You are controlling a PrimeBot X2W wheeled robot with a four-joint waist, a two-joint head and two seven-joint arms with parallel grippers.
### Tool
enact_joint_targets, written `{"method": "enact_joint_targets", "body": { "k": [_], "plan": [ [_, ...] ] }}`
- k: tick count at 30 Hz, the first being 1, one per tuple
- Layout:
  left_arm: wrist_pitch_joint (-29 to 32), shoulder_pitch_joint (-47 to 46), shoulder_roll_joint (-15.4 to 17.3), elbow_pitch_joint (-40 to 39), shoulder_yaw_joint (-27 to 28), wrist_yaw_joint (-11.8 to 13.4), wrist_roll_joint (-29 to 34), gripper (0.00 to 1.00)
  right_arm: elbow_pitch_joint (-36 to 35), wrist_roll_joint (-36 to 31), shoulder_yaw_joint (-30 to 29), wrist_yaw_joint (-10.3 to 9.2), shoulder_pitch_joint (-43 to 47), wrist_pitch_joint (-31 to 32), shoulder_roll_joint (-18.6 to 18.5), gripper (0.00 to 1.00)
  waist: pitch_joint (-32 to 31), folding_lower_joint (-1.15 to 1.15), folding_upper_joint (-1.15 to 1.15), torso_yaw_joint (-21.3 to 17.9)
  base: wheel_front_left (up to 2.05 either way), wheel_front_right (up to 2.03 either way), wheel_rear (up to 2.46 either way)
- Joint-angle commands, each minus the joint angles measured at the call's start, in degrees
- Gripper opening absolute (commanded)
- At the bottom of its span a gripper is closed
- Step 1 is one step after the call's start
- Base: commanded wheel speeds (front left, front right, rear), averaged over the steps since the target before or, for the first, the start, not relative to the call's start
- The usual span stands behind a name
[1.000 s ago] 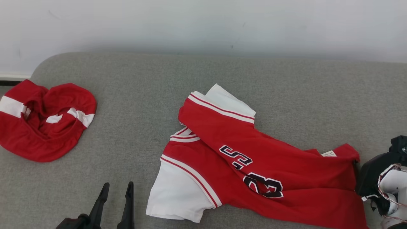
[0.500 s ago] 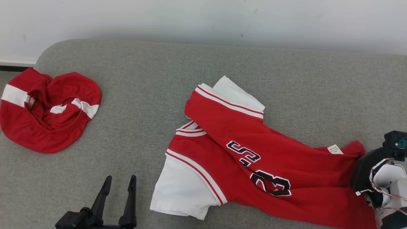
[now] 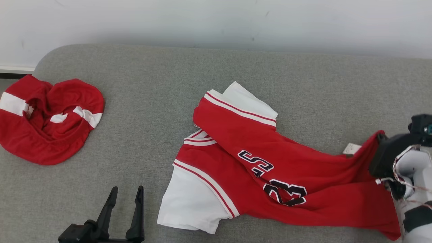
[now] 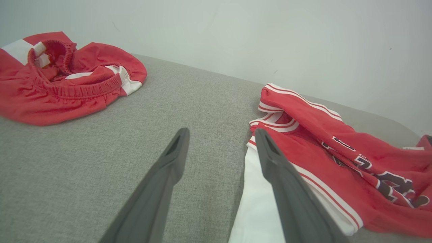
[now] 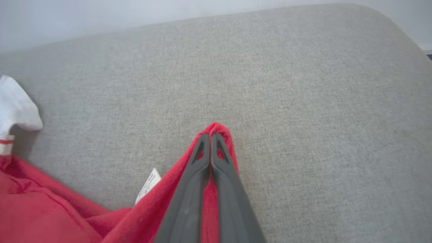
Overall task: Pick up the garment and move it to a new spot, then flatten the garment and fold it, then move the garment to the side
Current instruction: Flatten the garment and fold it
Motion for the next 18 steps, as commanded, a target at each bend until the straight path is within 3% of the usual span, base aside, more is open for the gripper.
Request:
{"method": "enact_joint_targets", "body": {
  "k": [1, 9, 18],
  "plan": [
    [-0.03, -0.44, 0.01, -0.20, 0.04, 0.08, -0.13, 1.00, -0.98, 1.35, 0.22, -0.13, -0.98, 0.57, 0.36, 0.00, 0.06, 0.00, 0.00, 0.08, 0.00, 0.00, 0.00],
    [-0.03, -1.12, -0.19, -1.10, -0.42, 0.08, -0.40, 1.00, -5.69, 4.59, 0.18, -0.13, -5.48, 2.82, -0.38, 0.00, 1.46, 0.00, 0.00, 1.25, 0.00, 0.00, 0.00],
    [-0.03, -3.29, -0.37, -1.82, -2.74, 0.08, -0.86, 1.00, 2.40, -2.76, -9.22, -0.12, -15.16, -5.58, -0.48, 0.00, 4.90, 0.00, 0.00, 5.46, 0.00, 0.00, 0.00]
  ]
}}
